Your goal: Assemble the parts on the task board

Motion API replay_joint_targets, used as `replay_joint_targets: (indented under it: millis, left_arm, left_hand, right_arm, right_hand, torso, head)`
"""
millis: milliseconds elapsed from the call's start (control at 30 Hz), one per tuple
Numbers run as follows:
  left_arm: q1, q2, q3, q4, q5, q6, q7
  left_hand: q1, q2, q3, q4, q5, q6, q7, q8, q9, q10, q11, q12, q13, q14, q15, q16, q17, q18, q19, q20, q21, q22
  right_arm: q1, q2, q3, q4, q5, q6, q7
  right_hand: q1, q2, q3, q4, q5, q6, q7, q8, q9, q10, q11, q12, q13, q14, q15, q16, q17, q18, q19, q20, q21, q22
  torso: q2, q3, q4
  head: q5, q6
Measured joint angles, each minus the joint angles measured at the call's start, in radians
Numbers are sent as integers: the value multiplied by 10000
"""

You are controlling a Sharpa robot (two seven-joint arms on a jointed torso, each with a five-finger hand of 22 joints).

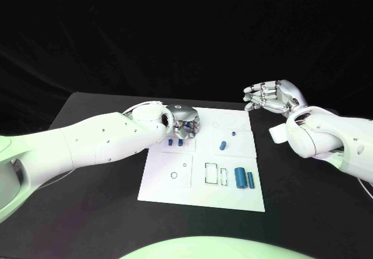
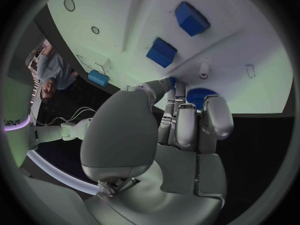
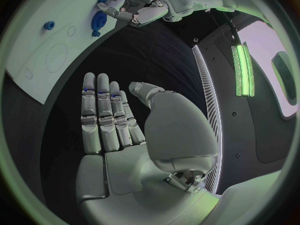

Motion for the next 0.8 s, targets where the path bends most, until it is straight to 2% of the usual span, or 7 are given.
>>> replay_joint_targets:
  millis: [267,333,800]
  left_arm:
    - [-42,-46,-17,8,182,-286,31]
    - [-46,-62,-17,16,233,-366,44]
    - [-72,-236,-17,103,489,-842,102]
  left_hand:
    - [-137,-58,0,0,0,73,72,0,-19,112,109,-201,-33,36,107,0,-24,0,73,68,13,60]
    - [-137,-58,0,0,0,72,72,0,-19,149,71,-200,-33,37,108,0,-24,0,73,68,42,72]
    - [-137,-58,207,-207,0,244,143,-38,-58,397,143,-460,-94,38,108,39,-31,1,147,139,172,222]
  right_arm:
    - [0,-1,0,1,-6,-1,-1]
    - [0,-3,0,0,-8,-2,-1]
    - [0,-4,0,-3,-13,-2,-1]
  right_hand:
    - [0,0,0,0,0,0,0,0,0,0,0,0,1,0,0,0,-1,1,0,0,0,0]
    - [0,0,0,0,0,0,0,0,0,0,0,0,0,0,0,0,-1,0,0,0,0,0]
    - [0,0,0,0,0,0,0,0,-1,0,0,0,2,0,0,0,-1,1,0,0,0,-1]
  torso:
    - [-1,-4,-5]
    - [-1,-4,-5]
    - [-1,-1,0]
  head:
    - [25,27]
    - [25,38]
    - [23,75]
